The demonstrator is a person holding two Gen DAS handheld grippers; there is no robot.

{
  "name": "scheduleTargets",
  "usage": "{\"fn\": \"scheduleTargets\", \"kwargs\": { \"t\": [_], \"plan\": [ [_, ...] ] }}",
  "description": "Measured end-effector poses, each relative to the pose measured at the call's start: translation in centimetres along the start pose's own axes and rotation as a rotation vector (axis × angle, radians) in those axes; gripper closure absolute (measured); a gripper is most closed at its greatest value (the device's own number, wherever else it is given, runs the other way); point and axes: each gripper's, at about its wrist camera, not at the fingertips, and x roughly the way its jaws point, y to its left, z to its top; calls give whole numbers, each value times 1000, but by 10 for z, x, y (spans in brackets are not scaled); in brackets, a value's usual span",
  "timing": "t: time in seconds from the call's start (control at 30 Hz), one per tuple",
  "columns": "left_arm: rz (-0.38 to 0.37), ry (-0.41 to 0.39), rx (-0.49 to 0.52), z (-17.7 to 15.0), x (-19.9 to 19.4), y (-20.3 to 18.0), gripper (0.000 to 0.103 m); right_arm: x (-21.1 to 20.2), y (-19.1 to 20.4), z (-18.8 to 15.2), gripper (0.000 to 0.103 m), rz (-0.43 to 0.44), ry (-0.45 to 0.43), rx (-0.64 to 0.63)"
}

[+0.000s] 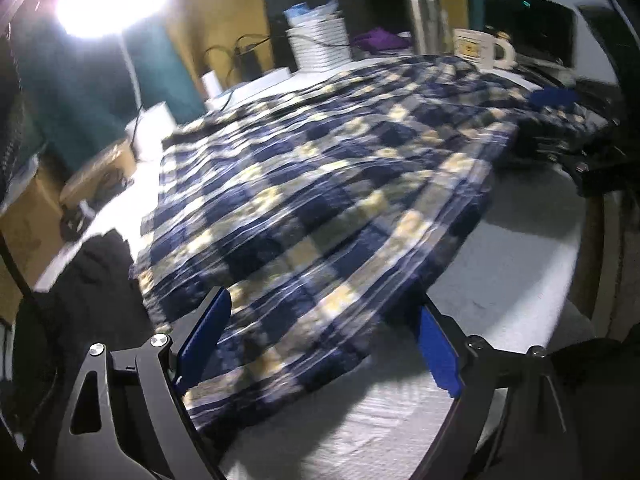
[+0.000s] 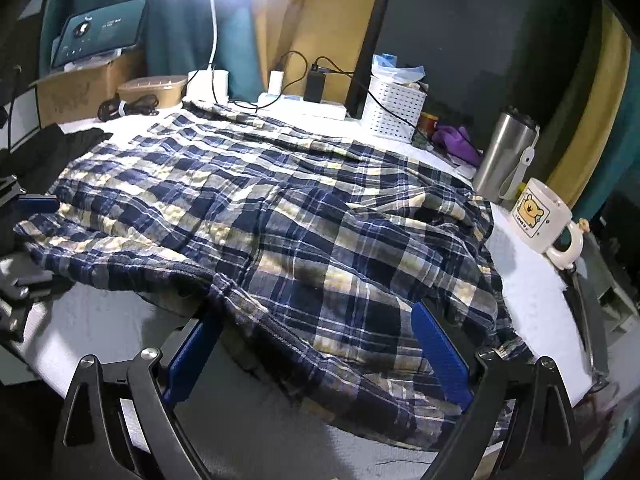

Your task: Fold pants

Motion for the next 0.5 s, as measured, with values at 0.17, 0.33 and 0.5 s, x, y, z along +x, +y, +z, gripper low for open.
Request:
{"fn": "scheduleTargets", "kwargs": {
  "t": [0.17,0.33,0.5],
  "plan": [
    [-14,-27,-64,-1,-9,19,88,-1,2,-4,8,20,3,4],
    [-16,-136,-68,7,-34,24,96,-4,25,-9,8,46,-10,-38],
    [-14,-195,-85,15,-46,26,98,2,48,-17,8,72,-6,-76]
  ]
}}
